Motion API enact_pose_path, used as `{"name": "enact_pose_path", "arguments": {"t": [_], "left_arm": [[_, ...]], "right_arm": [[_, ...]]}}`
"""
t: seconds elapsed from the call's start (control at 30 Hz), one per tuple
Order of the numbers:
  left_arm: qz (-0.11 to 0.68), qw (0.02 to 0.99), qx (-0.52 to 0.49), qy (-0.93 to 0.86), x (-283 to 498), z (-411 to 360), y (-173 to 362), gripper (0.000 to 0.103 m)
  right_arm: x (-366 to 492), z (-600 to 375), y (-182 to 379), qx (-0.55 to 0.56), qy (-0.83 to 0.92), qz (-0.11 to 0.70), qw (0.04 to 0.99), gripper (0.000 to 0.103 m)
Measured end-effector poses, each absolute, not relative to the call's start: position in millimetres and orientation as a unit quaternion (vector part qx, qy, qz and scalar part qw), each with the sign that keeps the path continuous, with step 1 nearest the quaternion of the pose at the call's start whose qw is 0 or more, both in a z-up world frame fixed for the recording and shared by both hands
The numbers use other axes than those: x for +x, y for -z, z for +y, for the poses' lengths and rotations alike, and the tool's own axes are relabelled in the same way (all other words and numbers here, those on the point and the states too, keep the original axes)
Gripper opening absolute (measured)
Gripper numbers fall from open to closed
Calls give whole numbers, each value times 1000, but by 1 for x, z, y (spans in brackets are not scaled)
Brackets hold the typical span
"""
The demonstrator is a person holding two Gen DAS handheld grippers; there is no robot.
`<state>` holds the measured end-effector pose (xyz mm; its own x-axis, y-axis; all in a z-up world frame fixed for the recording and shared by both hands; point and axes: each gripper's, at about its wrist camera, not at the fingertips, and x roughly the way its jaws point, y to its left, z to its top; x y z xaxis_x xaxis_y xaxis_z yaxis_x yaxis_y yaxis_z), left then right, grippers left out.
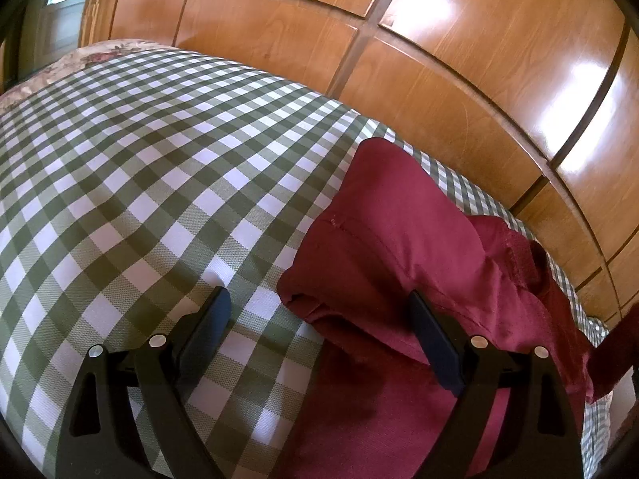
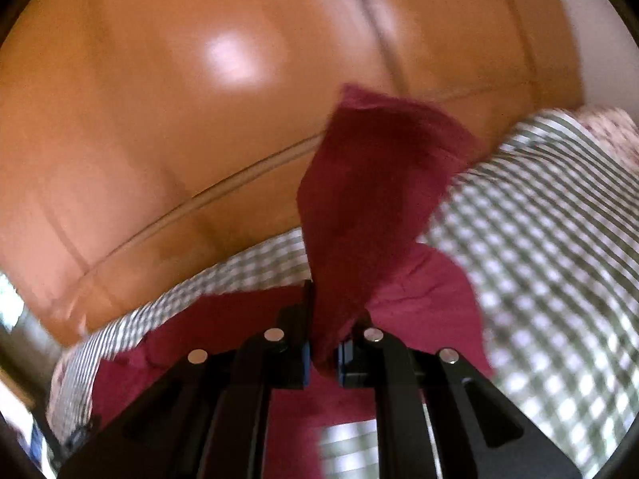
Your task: Fold small clothes
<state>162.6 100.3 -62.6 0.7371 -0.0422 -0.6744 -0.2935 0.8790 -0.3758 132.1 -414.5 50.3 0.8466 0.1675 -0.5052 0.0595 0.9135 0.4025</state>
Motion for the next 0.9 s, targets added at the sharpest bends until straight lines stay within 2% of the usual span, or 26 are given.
{"name": "enact_pose_path", "arguments": {"t": [0.23,0.3,0.33,0.37,0.4,0.43,0.57,0.73,0.9], "left_arm": [[355,902,-236,-70,162,100,63,88],[356,902,-236,-70,162,100,63,88],[355,902,-236,-70,162,100,63,88],[355,902,-237,-70,162,100,63,88],[355,902,-237,-70,162,100,63,88],[355,902,-237,-70,162,100,62,88],[353,902,-238,-69,161,101,62,88],[324,907,-261,-65,151,105,55,88],[314,912,-258,-52,140,93,31,88]], "right_arm": [[142,-311,-25,100,-119,315,936,8],[145,-288,-7,72,-135,340,928,15],[142,-282,-1,63,-138,347,926,22],[140,-275,7,51,-138,355,923,48],[138,-273,14,41,-134,360,922,65],[133,-271,17,37,-128,357,925,69],[112,-292,13,60,-71,327,940,97],[99,-317,14,82,61,308,946,101],[103,-323,23,83,66,331,938,101]]}}
